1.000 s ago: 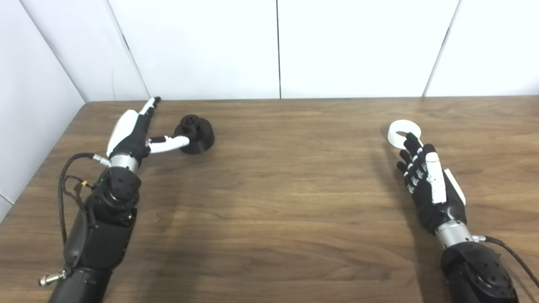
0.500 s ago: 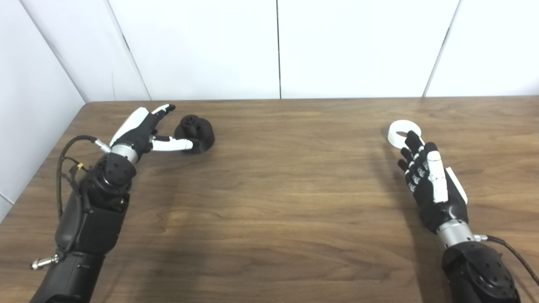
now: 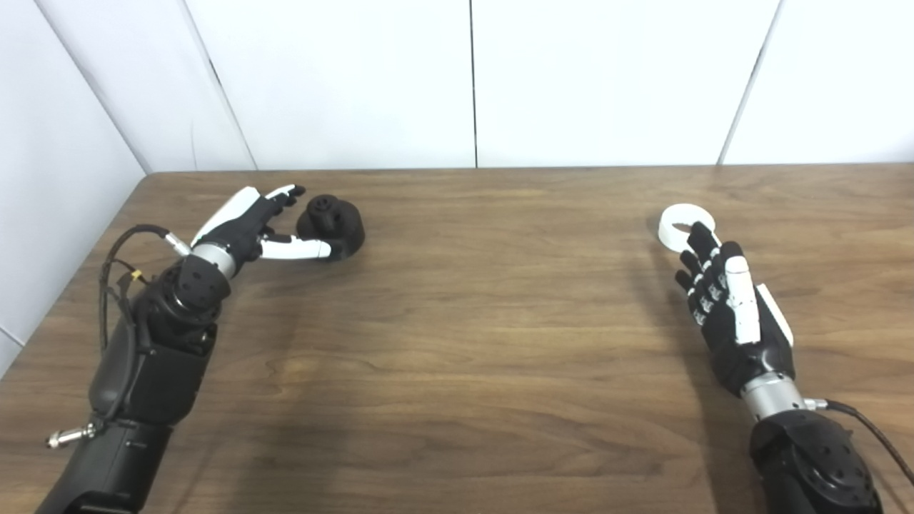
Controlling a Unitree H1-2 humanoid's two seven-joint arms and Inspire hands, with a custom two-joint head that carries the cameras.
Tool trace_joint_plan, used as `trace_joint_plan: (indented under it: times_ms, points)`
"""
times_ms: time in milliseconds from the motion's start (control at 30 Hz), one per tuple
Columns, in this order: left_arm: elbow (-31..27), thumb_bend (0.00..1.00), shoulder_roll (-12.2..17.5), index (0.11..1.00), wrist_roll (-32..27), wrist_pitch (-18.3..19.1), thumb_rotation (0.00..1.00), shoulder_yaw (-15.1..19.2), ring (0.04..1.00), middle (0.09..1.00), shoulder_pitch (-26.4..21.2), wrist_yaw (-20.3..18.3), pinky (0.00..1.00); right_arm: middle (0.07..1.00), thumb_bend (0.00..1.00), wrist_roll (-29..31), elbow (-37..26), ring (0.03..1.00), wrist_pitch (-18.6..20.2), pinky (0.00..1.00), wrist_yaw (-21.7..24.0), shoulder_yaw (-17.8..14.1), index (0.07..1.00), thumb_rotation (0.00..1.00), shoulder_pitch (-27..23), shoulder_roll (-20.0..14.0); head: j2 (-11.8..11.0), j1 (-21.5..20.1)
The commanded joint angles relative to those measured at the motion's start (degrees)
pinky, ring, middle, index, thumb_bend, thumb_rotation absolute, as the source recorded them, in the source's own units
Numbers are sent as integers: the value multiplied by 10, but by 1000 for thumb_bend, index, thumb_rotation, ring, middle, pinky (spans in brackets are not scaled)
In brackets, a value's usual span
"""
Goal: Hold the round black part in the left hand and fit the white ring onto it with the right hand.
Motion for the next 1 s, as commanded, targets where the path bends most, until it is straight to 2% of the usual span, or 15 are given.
trace_joint_plan:
  times_ms: [0, 433, 967]
  points:
    - [-4, 1000, 22, 963, -2, -4, 472, 2, 964, 960, -34, 13, 851, 1000, 453, 4, -23, 1000, -15, 1000, 6, -2, 970, 1000, -14, -2, -1, 0]
    - [61, 1000, 28, 951, 1, -13, 494, -25, 979, 964, -58, 25, 876, 1000, 459, 10, -34, 1000, -16, 1000, 9, -4, 962, 1000, -9, -5, -3, -6]
    - [107, 1000, 23, 962, -3, -13, 471, -47, 987, 971, -86, 33, 898, 991, 485, -3, -52, 994, -5, 1000, -1, -6, 956, 1000, -6, -7, -5, -11]
